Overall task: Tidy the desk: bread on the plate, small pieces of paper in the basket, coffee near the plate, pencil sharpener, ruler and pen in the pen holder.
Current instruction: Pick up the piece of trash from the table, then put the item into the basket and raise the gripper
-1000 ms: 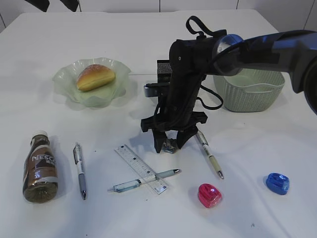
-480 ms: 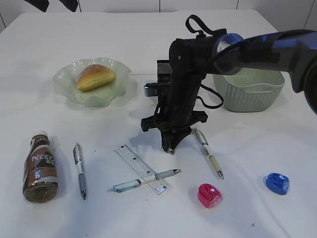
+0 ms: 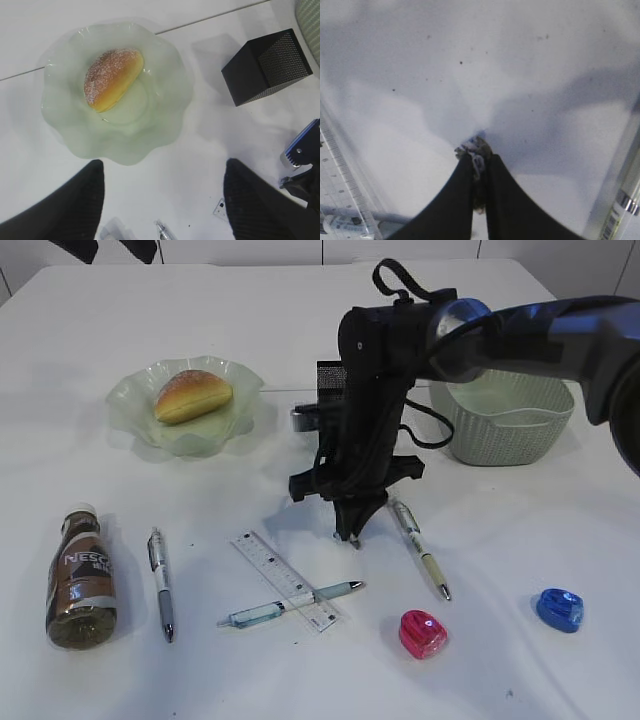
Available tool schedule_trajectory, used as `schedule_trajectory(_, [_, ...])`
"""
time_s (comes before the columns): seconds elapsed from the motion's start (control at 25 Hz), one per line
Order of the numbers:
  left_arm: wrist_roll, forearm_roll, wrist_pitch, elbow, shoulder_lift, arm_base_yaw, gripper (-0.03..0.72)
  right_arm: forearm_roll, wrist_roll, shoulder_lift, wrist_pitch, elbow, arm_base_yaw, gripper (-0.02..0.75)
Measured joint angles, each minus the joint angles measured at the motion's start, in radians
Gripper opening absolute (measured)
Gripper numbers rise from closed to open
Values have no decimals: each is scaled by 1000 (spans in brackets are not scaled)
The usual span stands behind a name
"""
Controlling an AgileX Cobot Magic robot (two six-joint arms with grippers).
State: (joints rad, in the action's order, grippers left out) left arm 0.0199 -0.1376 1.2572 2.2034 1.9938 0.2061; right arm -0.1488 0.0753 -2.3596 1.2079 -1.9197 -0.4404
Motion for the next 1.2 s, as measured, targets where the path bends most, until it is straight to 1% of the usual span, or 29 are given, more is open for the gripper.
schedule_trajectory(0.04, [0, 0, 0, 0, 0, 0, 526, 0, 0, 0, 0, 0, 0, 55])
schedule_trajectory(0.08, [0, 0, 0, 0, 0, 0, 526, 0, 0, -1, 2, -44, 0, 53])
schedule_trajectory(0.12, [0, 0, 0, 0, 0, 0, 526, 0, 0, -1, 2, -44, 0, 53])
schedule_trajectory(0.16, [0, 2, 0, 0, 0, 0, 526, 0, 0, -1, 4, -94, 0, 52])
schedule_trajectory(0.24, [0, 2, 0, 0, 0, 0, 526, 0, 6, -1, 6, -121, 0, 52])
schedule_trajectory(0.44, [0, 2, 0, 0, 0, 0, 526, 4, 12, 29, 11, -126, 0, 51])
schedule_trajectory(0.64, [0, 2, 0, 0, 0, 0, 526, 77, 22, 83, 14, -128, 12, 50])
schedule_trajectory(0.68, [0, 2, 0, 0, 0, 0, 526, 78, 22, 89, 15, -128, 17, 50])
schedule_trajectory(0.92, [0, 2, 0, 0, 0, 0, 526, 96, 34, 130, 16, -130, 116, 50])
schedule_trajectory(1.0, [0, 3, 0, 0, 0, 0, 526, 111, 36, 132, 16, -130, 176, 50])
schedule_trajectory(1.04, [0, 3, 0, 0, 0, 0, 526, 111, 36, 132, 16, -130, 176, 50])
schedule_trajectory(1.12, [0, 3, 0, 0, 0, 0, 526, 141, 36, 134, 21, -161, 243, 50])
schedule_trajectory(1.2, [0, 3, 0, 0, 0, 0, 526, 149, 37, 134, 21, -190, 273, 50])
